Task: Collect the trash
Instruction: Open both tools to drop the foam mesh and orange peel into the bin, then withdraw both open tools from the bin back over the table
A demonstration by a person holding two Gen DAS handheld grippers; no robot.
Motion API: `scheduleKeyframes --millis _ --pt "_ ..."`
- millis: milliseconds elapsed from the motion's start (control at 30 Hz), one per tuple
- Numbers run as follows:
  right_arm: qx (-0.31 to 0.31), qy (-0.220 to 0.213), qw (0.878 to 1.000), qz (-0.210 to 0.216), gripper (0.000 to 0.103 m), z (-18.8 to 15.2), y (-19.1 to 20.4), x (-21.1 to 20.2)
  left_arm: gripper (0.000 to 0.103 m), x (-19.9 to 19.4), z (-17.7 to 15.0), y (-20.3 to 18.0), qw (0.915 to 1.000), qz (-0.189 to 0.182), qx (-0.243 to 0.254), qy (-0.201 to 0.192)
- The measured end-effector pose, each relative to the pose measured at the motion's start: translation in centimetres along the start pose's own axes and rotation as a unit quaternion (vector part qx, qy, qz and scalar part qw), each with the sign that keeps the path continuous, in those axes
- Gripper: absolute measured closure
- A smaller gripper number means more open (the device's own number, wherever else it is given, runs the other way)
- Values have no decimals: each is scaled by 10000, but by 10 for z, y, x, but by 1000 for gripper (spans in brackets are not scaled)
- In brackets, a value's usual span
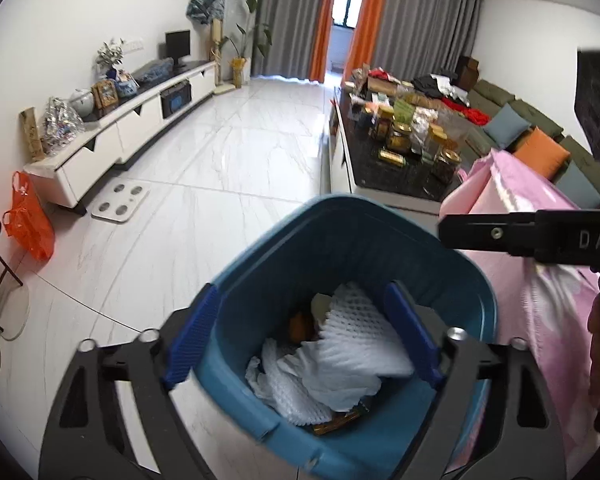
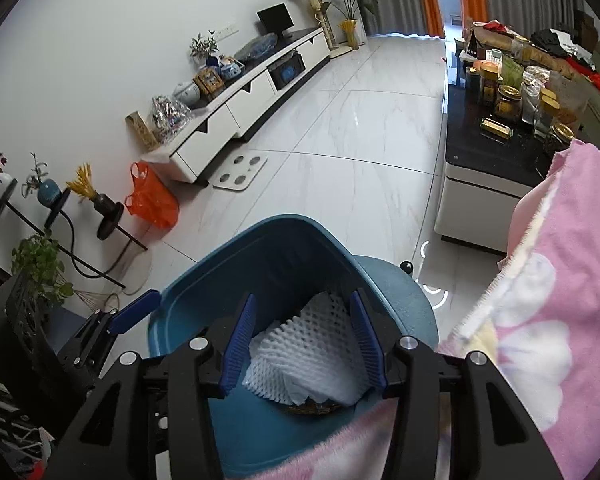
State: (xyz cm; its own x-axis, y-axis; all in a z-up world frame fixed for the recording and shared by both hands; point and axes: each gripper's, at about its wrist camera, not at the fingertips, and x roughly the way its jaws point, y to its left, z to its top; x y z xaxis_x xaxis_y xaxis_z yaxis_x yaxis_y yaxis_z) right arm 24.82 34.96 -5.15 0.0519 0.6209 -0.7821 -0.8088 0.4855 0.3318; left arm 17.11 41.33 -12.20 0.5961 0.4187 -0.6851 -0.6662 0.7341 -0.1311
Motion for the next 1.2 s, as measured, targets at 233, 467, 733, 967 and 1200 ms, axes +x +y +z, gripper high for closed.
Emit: scheduleKeyframes --millis 233,467,733,967,1200 --pt "-73 -634 9977 213 37 -17 1 -63 6 -82 -5 28 9976 -195 -306 -589" --pt "-260 -1410 9895 173 26 -54 4 -131 6 -161 -13 7 9933 -363 -127 -1088" --pt "-283 -2117 9766 -259 12 -109 -5 -195 6 -226 -31 -45 9863 -826 235 -1412" --pt "9 -2491 9665 -623 7 -156 -25 -233 6 -261 -55 -83 9802 -1217 392 -1511" --pt "536 -2759 9550 -944 7 -212 -51 -267 6 -294 -79 -125 9701 -1667 647 -1642"
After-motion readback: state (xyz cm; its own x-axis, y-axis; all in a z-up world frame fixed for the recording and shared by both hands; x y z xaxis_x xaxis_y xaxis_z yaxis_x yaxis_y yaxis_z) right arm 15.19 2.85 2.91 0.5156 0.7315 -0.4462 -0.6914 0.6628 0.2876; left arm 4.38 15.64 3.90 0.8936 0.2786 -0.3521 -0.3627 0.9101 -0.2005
